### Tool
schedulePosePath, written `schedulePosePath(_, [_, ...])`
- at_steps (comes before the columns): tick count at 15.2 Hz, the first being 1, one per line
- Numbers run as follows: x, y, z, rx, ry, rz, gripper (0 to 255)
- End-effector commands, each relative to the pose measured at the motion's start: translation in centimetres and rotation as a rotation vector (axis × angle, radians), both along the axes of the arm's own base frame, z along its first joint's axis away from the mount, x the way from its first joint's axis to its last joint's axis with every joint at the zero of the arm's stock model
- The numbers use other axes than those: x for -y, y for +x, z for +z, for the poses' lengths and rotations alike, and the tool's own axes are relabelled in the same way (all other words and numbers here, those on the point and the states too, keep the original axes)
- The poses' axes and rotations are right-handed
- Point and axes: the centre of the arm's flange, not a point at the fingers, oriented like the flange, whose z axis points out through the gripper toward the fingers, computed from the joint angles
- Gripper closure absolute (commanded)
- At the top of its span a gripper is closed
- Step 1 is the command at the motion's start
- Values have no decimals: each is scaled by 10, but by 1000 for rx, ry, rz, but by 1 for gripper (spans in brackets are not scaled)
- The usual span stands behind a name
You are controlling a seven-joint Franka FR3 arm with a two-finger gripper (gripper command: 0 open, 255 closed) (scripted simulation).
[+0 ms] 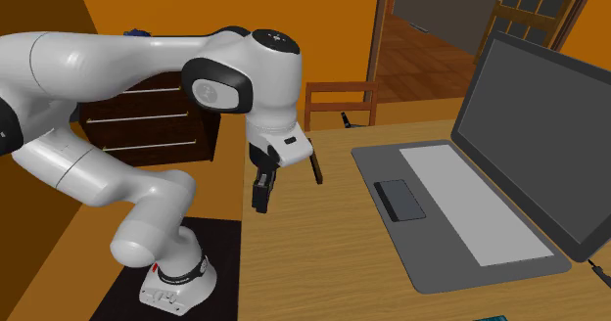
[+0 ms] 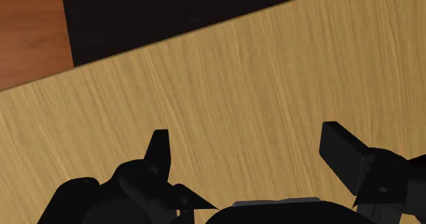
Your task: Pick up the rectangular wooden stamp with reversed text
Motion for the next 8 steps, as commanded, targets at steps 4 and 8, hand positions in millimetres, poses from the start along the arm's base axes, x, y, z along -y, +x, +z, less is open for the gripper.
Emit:
schedulePosePath(4, [-36,-12,-9,6,-13,-155,0])
schedulePosePath(8, [-86,-20,-21,13,-30,-362,0])
